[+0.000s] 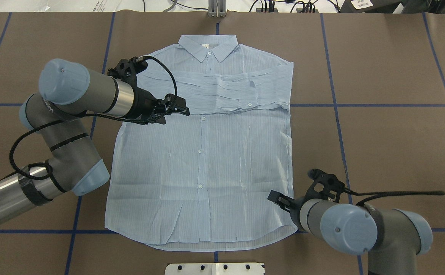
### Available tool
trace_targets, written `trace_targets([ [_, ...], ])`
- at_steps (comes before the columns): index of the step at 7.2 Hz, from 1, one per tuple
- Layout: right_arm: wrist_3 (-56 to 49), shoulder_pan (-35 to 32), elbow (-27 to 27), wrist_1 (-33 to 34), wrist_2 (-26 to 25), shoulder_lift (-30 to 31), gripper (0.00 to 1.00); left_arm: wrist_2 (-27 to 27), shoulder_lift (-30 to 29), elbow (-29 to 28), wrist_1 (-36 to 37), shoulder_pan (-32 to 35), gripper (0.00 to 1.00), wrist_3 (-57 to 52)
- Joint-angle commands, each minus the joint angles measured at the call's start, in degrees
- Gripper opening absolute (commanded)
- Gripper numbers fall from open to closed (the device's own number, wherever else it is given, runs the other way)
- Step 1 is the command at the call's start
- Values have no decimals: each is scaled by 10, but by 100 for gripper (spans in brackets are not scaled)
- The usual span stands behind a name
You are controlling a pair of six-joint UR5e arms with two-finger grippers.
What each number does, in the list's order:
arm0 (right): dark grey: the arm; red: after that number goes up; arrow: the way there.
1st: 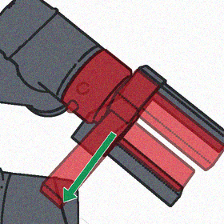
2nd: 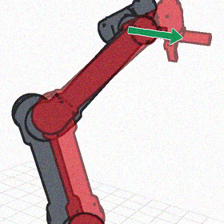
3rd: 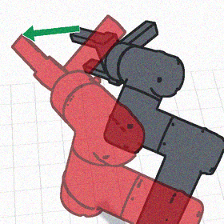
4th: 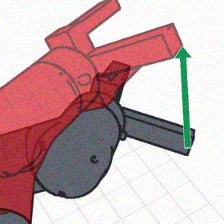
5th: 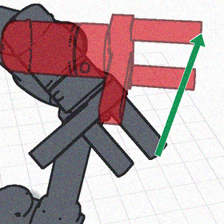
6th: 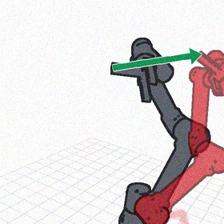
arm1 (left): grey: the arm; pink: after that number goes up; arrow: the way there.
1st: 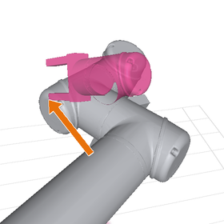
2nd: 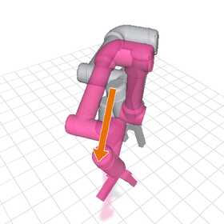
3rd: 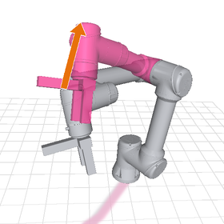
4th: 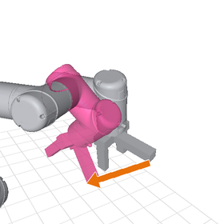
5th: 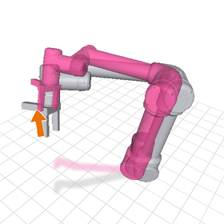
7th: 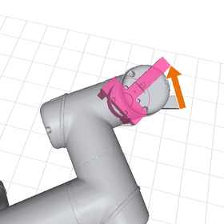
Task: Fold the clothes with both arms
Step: 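Move the right gripper to the hem corner nearest the robot while the left gripper withdraws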
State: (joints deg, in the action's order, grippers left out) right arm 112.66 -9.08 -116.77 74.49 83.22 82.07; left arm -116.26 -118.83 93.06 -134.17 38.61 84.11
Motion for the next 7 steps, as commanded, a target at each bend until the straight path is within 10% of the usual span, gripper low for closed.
trace_targets([
  [1, 35, 35, -3, 1, -23, 22, 98, 3, 7, 5, 0, 1, 90, 2],
  [5, 52, 36, -4, 5, -19, 24, 57, 4, 7, 5, 0, 0, 91, 4],
  [7, 56, 46, -4, 9, -20, 24, 59, 4, 7, 5, 0, 1, 91, 4],
])
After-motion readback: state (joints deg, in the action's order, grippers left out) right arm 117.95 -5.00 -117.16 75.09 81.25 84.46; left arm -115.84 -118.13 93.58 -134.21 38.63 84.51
